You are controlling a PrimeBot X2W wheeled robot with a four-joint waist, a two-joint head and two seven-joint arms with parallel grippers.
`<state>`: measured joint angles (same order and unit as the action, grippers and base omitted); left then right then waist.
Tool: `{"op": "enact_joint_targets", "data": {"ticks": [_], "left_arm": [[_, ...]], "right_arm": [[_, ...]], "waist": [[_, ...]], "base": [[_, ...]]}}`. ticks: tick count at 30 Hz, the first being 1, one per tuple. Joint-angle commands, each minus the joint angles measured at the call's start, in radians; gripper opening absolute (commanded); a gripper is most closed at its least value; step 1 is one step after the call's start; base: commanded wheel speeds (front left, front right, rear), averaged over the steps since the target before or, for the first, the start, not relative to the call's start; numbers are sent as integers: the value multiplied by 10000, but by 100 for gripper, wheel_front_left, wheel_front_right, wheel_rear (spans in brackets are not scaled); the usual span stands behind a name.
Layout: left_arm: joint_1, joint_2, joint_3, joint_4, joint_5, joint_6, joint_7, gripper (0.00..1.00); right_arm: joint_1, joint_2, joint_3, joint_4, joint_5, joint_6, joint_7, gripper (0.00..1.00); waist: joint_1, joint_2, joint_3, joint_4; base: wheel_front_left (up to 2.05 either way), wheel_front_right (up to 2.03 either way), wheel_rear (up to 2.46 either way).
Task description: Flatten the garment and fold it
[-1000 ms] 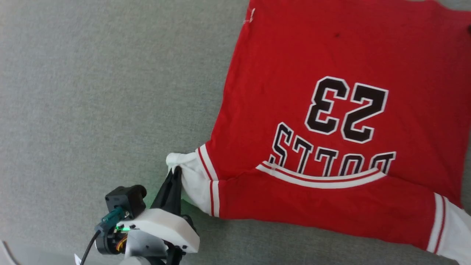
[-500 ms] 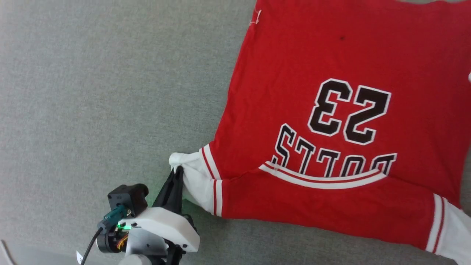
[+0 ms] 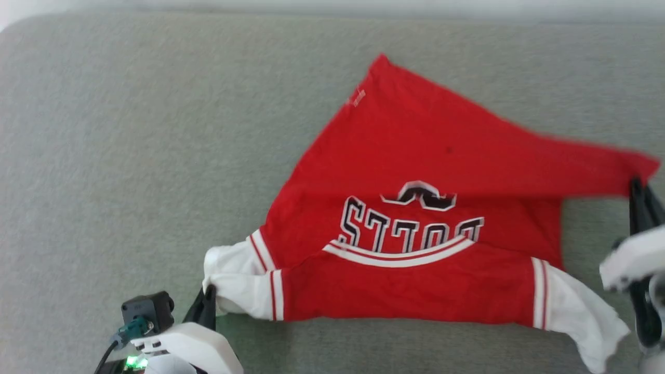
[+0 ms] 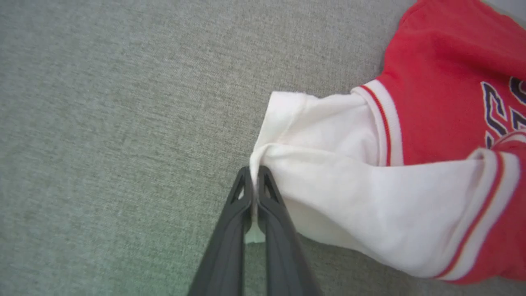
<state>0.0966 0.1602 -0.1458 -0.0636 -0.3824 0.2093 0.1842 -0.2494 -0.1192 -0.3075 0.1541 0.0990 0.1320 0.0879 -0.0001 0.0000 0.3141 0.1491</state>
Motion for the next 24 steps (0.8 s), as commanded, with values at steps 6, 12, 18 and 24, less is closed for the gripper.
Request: {"op": "enact_joint_targets", "data": {"ticks": [6, 12, 18, 24], "left_arm": [[352, 148, -8, -249, -77, 143, 273, 0], [562, 203, -15, -323, -124, 209, 398, 0], [588, 247, -82, -372, -130, 224, 489, 0], [512, 215, -187, -340, -176, 189, 503, 0]], "right_arm": [[1778, 630, -1105, -850, 133, -13, 1187, 0], [2775, 684, -1363, -722, 778, -13, 2767, 0], [3246, 687, -1306, -313, 966, -13, 4736, 0], [2988, 688, -1309, -868, 806, -13, 4761, 100]], "waist": [[1, 0, -1191, -1241], [1, 0, -1330, -1455], [1, 0, -1339, -1527], [1, 0, -1296, -1442]], "base": [[0, 0, 0], [0, 0, 0], [0, 0, 0], [0, 0, 0]]}}
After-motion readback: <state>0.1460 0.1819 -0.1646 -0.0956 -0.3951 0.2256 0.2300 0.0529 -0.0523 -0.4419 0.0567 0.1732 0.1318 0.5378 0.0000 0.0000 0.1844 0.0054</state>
